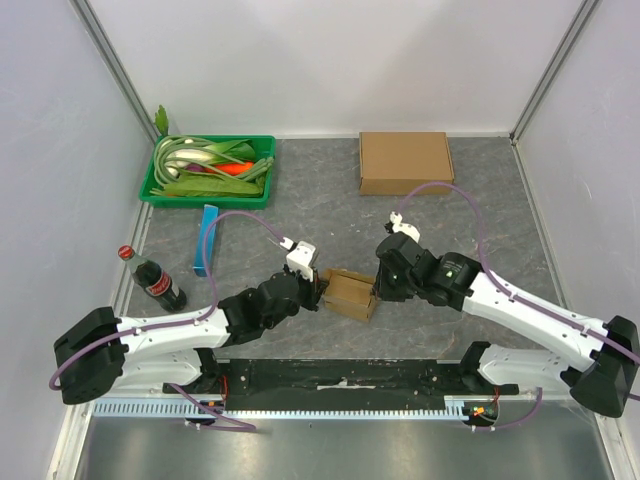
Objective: Fold the paper box
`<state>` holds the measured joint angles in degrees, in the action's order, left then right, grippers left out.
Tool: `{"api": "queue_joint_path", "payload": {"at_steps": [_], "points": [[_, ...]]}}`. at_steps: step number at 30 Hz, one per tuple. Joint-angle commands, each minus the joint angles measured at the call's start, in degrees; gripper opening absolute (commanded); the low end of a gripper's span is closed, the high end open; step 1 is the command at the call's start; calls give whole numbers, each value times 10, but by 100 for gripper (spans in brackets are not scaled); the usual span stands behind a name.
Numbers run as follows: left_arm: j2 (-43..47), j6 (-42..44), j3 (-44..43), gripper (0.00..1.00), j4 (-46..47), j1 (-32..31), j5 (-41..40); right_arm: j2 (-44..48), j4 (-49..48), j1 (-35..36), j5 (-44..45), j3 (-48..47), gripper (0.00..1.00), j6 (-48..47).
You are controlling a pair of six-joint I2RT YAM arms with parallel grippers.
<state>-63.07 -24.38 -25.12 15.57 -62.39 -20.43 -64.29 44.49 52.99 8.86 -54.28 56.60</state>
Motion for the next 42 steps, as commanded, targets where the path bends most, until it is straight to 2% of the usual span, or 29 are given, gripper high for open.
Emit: {"api": "queue_joint_path", "payload": {"at_steps": [1, 8, 14, 19, 27, 32, 36, 39, 42], "points": [[-1, -22, 3, 2, -47, -11, -4, 11, -58, -6, -10, 29, 0, 78], [-4, -24, 4, 2, -46, -15, -8, 22, -66, -8, -6, 45, 0, 91], [-2, -28, 10, 2, -45, -16, -10, 33, -41, -8, -5, 77, 0, 29], [-3, -29, 13, 2, -45, -17, -14, 42, -1, -8, 9, 59, 0, -35], [-2, -35, 14, 2, -52, -19, -15, 43, 10, -7, 3, 51, 0, -57], [-5, -41, 17, 2, -48, -20, -16, 44, -40, -8, -16, 80, 0, -44], [-18, -53, 24, 2, -31, -26, -25, 50, -148, -3, -24, 165, 0, -39], [-26, -55, 31, 2, -24, -37, -53, 73, -164, 5, -13, 190, 0, -42], [-21, -59, 40, 2, -25, -42, -67, 110, -144, 4, -10, 174, 13, -53]]}}
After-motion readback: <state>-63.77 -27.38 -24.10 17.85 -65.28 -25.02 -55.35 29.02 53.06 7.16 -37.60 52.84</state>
